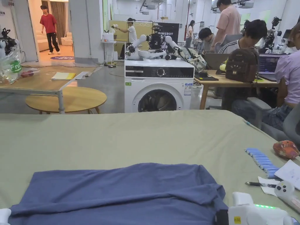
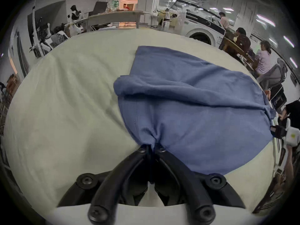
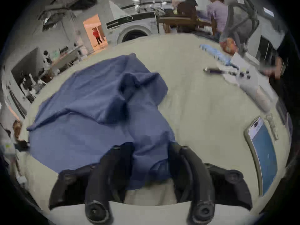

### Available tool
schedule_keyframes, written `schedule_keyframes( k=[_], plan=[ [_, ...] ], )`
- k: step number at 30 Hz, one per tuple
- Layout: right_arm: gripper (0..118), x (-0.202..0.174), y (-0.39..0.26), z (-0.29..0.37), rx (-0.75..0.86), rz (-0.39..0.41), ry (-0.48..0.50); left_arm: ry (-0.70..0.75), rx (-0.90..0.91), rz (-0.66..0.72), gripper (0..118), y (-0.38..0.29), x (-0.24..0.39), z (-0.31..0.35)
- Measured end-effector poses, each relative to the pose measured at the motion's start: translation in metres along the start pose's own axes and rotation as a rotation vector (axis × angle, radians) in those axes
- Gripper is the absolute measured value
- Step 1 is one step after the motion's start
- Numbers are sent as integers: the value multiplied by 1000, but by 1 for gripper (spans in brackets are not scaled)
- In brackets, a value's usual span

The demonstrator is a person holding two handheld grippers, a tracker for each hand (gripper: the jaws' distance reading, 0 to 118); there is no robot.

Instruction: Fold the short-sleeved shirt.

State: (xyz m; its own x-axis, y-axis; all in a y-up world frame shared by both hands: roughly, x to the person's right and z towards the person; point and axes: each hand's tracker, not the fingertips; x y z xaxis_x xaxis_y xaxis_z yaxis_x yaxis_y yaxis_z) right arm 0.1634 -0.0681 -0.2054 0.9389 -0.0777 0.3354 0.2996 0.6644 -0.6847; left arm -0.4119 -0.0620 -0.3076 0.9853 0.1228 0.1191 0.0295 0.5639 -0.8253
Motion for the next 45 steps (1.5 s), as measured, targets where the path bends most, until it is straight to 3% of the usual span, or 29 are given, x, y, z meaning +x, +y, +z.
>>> schedule_keyframes(
  k=[1,2,3,5,7,11,17,23,29,30,31,32,33,35,39,45],
  plan=[
    [15,-5,0,7,-3,0,58,4,8,-7,0,-2,2,0],
    [3,-9,1,7,-63,-60,175,11,17,-24,0,-2,2,0],
    [3,-17,1,7,-84,-58,140,16,21,-51,0,-4,4,0],
    [3,-24,4,15,-23,71,38,9,25,-45,0,-2,3,9],
    [3,-24,7,26,8,70,-13,-17,125,-47,0,4,-8,24],
    [3,-2,13,59,39,25,62,-98,218,-46,0,-1,-19,82],
    [3,20,-28,118,56,47,97,-100,166,-92,0,-54,-31,129],
    [3,27,-95,153,10,75,106,-112,92,-80,0,-122,-45,146],
    [7,28,-118,145,-22,95,95,-155,40,-20,0,-139,-57,136],
    [23,28,-117,144,-19,98,78,-159,39,-27,8,-140,-58,136],
    [40,28,-117,146,-1,102,52,-160,51,-31,29,-141,-57,136],
    [54,28,-117,150,25,113,33,-160,83,-35,58,-141,-55,140],
    [56,27,-114,157,65,129,24,-159,127,-34,81,-139,-53,146],
    [56,20,-102,173,160,157,22,-179,265,-37,81,-131,-44,167],
    [56,-14,-62,194,306,159,136,-175,548,-142,81,-89,-1,205],
    [56,-76,-35,196,411,152,298,-177,715,-178,80,-52,63,224]
  ],
)
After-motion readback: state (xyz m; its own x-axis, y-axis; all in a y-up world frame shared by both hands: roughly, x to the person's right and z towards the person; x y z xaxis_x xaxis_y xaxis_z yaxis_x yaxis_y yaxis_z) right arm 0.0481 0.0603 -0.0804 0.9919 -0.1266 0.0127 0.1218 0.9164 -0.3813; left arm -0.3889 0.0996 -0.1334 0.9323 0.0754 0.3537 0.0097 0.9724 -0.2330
